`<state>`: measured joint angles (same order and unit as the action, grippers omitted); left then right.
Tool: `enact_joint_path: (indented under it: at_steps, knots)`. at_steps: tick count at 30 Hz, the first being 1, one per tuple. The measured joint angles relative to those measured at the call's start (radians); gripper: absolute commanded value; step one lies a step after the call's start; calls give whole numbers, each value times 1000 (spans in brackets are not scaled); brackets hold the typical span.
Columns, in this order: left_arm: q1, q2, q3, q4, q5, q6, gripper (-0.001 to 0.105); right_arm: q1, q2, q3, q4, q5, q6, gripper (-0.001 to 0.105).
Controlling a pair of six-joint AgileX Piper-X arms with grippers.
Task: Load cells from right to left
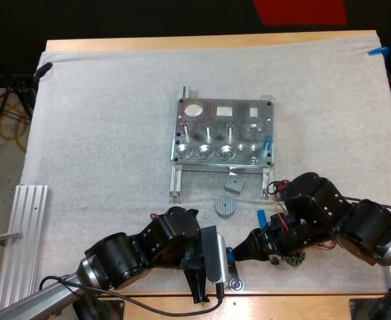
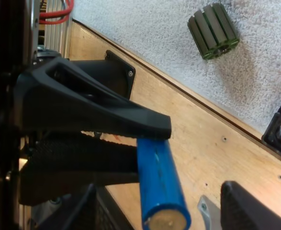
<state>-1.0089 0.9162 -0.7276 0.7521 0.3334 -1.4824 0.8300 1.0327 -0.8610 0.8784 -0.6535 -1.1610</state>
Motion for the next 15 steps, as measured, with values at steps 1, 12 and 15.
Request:
enact_joint_path:
  at_steps: [1, 12, 15]
  knots:
    - [0, 0, 0, -2, 0, 0, 4, 0, 0, 0, 0, 0, 1, 55]
    - [0, 0, 0, -8, 0, 0, 4, 0, 0, 0, -7, 27, 25, 55]
    - [0, 0, 0, -8, 0, 0, 4, 0, 0, 0, -7, 30, 38, 55]
